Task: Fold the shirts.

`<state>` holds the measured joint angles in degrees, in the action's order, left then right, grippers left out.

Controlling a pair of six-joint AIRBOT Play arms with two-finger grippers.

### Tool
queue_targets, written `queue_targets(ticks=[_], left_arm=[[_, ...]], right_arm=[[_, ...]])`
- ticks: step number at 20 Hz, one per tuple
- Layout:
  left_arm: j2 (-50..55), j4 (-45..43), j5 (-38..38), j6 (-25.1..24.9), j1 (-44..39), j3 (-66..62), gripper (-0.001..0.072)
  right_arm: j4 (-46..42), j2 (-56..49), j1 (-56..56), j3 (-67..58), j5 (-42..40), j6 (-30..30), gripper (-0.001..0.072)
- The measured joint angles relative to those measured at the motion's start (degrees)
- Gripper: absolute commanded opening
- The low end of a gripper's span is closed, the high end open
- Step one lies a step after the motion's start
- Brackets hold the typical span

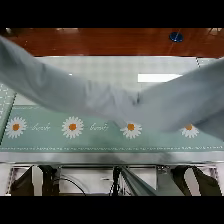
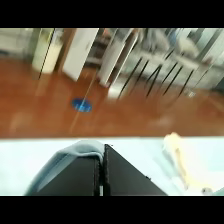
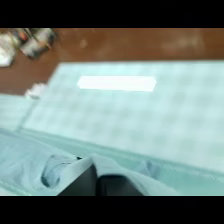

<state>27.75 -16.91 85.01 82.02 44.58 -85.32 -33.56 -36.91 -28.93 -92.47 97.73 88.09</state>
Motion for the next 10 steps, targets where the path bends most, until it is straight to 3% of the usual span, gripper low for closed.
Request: queue_targets(ticks=[4,8,10], left_arm=[[-3.0,-11.3,12.9,1.8,-0.1,2.5,0.0026],[-5.0,-17.4,17.6,2.3,-0.2,13.0,0.0025],[-5.4,-18.3,18.1,2.4,-0.2,20.5,0.0026]], right_arm=[[-11.6,0.6,2.9,0.8,5.7,-0.6,0.0018],[-19.6,-0.2,8.3,10.0,6.8,-0.8,0.0018],[-21.4,-1.7,11.5,16.5,3.5,-0.8,0.0018]])
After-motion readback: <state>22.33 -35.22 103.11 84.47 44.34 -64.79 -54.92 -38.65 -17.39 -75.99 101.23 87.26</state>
